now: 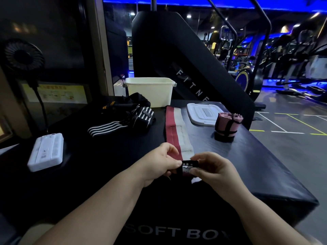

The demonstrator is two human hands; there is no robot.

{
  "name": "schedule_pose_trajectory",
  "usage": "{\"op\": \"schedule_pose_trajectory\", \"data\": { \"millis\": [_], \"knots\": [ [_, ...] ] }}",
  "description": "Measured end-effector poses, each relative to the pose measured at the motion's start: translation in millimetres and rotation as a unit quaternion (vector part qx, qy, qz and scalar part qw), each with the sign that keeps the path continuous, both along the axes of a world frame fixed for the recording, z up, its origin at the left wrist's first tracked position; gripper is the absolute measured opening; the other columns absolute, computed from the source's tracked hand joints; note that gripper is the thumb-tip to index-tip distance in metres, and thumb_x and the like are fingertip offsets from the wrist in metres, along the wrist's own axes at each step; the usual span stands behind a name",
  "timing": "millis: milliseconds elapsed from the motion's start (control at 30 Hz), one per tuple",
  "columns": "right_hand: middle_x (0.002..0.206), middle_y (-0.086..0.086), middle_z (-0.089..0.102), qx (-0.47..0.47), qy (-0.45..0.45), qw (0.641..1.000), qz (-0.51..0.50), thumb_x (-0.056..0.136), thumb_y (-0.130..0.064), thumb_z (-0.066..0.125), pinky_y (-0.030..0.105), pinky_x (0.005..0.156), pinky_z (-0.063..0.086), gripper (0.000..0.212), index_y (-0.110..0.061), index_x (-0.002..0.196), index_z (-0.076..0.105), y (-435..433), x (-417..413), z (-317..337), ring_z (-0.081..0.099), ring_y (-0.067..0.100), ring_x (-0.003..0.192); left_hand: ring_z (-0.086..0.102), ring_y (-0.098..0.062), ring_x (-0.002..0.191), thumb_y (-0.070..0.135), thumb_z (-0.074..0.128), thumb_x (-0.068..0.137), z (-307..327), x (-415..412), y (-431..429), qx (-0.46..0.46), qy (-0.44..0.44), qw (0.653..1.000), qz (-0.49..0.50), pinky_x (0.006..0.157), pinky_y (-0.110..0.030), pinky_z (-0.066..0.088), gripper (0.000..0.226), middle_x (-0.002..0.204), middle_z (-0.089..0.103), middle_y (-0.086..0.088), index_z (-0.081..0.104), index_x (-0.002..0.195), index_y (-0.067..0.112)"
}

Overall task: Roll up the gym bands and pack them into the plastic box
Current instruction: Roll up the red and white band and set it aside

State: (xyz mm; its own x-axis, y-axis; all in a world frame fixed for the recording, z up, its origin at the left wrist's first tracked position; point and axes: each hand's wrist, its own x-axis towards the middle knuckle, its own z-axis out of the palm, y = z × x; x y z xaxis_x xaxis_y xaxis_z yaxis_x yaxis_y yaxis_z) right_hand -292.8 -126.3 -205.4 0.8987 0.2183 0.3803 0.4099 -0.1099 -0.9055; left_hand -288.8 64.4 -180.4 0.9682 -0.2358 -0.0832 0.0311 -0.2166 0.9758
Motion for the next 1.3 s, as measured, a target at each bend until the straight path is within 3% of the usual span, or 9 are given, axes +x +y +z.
{"op": "schedule_pose_trajectory", "data": {
  "millis": [200,433,633,733,900,1033,1133,1233,1300],
  "knots": [
    [0.096,-0.016,0.064,-0.128,-0.123,0.984,-0.013,0.058,-0.036,0.084,0.016,0.070,0.049,0.038,-0.034,0.093,0.071,-5.9,5.2,-4.9,0.062,0.010,0.079,0.051,-0.006,0.059,0.008,0.063,0.091,-2.2,2.7,0.3,0.027,0.045,0.998,0.025,0.051,-0.018,0.039,0.018,0.074,0.053,0.000,0.051,0.099,0.018],
    [0.094,-0.016,0.066,-0.221,-0.169,0.960,0.006,0.060,-0.052,0.075,0.013,0.066,0.047,0.041,-0.046,0.100,0.066,-12.0,10.6,-6.9,0.061,0.008,0.071,0.048,-0.006,0.060,0.009,0.061,0.092,2.9,-0.1,-1.9,0.068,0.046,0.997,-0.007,0.052,-0.017,0.035,0.009,0.072,0.056,0.004,0.060,0.090,0.018],
    [0.087,-0.025,0.066,-0.231,-0.176,0.957,-0.013,0.065,-0.053,0.070,0.007,0.062,0.039,0.036,-0.045,0.099,0.065,-7.4,12.5,-4.9,0.059,-0.001,0.071,0.060,-0.008,0.065,0.019,0.074,0.083,4.1,-3.5,-0.4,0.088,-0.027,0.996,0.016,0.061,-0.024,0.050,0.005,0.075,0.067,0.002,0.069,0.081,0.018],
    [0.079,-0.025,0.067,-0.235,-0.163,0.958,-0.020,0.066,-0.045,0.074,0.007,0.061,0.039,0.023,-0.036,0.087,0.075,-5.5,15.5,-4.5,0.060,-0.002,0.071,0.063,-0.009,0.067,0.028,0.085,0.072,5.8,-6.7,1.8,0.092,-0.038,0.995,0.009,0.064,-0.027,0.052,0.019,0.076,0.071,-0.002,0.071,0.081,0.018],
    [0.076,-0.028,0.065,-0.241,-0.145,0.959,-0.021,0.066,-0.050,0.070,0.007,0.061,0.038,0.032,-0.029,0.089,0.077,-4.3,18.2,-2.1,0.060,-0.004,0.071,0.068,-0.015,0.078,0.016,0.086,0.065,5.5,-7.7,4.5,0.109,-0.037,0.993,-0.001,0.081,-0.039,0.057,0.028,0.089,0.075,-0.007,0.070,0.087,0.020],
    [0.075,-0.033,0.063,-0.250,-0.122,0.960,-0.027,0.069,-0.042,0.072,0.008,0.061,0.038,0.027,-0.027,0.091,0.077,-5.7,19.7,-2.0,0.059,-0.004,0.072,0.061,-0.006,0.067,0.012,0.084,0.071,9.4,-9.0,3.0,0.144,-0.080,0.986,0.004,0.066,-0.028,0.057,0.020,0.088,0.070,-0.002,0.072,0.074,0.028],
    [0.074,-0.033,0.064,-0.250,-0.103,0.962,-0.027,0.074,-0.030,0.081,0.009,0.062,0.038,0.016,-0.027,0.089,0.076,-6.9,19.8,-1.5,0.059,-0.004,0.072,0.054,0.000,0.058,0.017,0.082,0.075,11.3,-9.2,4.3,0.160,-0.109,0.981,-0.002,0.054,-0.014,0.046,0.024,0.080,0.060,0.005,0.072,0.062,0.033],
    [0.076,-0.033,0.063,-0.239,-0.093,0.966,-0.035,0.077,-0.020,0.081,0.009,0.063,0.039,0.015,-0.029,0.089,0.075,-4.9,20.2,-1.7,0.059,-0.005,0.073,0.056,0.002,0.061,0.025,0.079,0.079,5.3,-7.1,4.7,0.167,-0.102,0.981,0.012,0.061,-0.016,0.046,0.011,0.070,0.064,0.011,0.072,0.072,0.029],
    [0.081,-0.032,0.062,-0.235,-0.104,0.966,-0.032,0.079,-0.020,0.080,0.009,0.064,0.039,0.021,-0.036,0.090,0.072,-1.9,18.0,-1.7,0.058,-0.004,0.074,0.060,0.000,0.069,0.028,0.077,0.082,0.8,-4.6,4.9,0.166,-0.084,0.982,0.020,0.072,-0.023,0.050,0.005,0.077,0.070,0.008,0.073,0.078,0.026]
  ]
}}
